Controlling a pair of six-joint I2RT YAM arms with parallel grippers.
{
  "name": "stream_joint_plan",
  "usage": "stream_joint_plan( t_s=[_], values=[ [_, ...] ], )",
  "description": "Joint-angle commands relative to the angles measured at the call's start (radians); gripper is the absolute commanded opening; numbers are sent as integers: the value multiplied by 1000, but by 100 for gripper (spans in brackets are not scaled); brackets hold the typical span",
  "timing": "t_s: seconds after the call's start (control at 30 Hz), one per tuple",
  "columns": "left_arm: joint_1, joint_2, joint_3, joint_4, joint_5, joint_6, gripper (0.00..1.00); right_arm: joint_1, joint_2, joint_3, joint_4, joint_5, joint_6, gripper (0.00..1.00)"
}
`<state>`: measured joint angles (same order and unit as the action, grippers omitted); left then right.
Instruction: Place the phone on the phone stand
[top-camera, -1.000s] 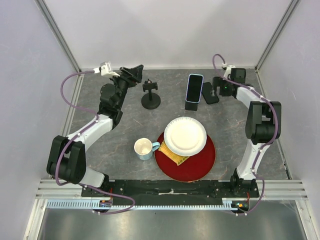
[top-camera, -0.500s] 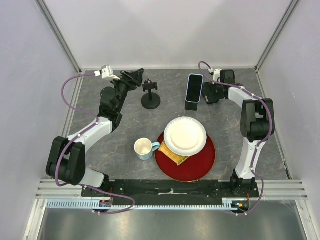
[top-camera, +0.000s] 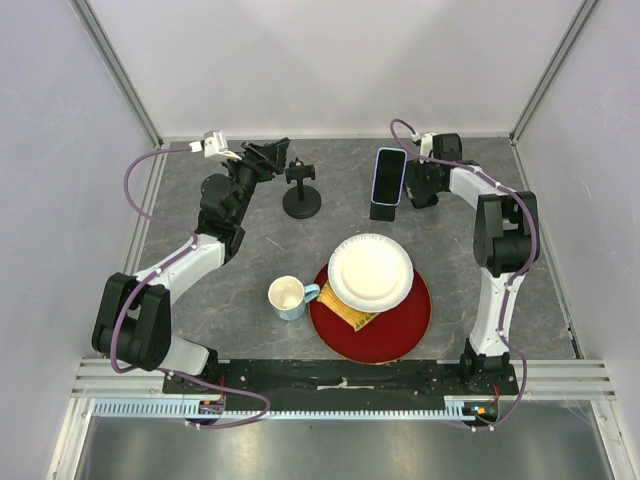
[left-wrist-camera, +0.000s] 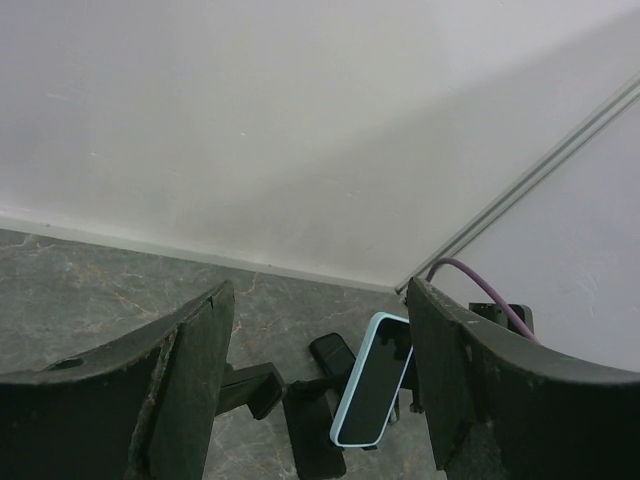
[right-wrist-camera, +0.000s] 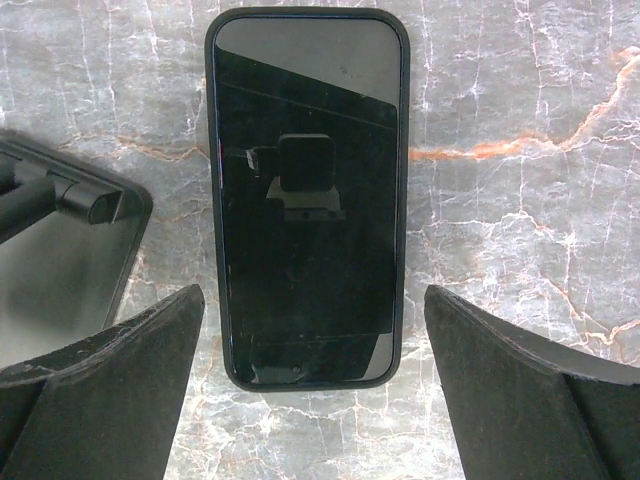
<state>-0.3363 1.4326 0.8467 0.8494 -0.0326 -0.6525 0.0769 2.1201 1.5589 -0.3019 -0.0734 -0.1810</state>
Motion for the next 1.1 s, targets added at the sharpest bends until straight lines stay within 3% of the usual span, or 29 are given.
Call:
stream_joint_plan(
  t_s=[0.0,0.4,0.73,0.87,1.07],
  values=[
    [-1,-17,9,66,11,-15,76,12,40,78,-35,23,-2,98],
    [-1,0,17,69,25,-27,76,14,120,170,-112,43,12,93],
    [-1,15,26,69,26,-35,76,11,164,236,-223,112,51,71],
    [-1,23,29,70,28,-35,76,-3,137,198,-270,173,77,55],
    [-1,28,34,68,56,-38,76,-46,43,135,-348,173,120,50]
  ],
)
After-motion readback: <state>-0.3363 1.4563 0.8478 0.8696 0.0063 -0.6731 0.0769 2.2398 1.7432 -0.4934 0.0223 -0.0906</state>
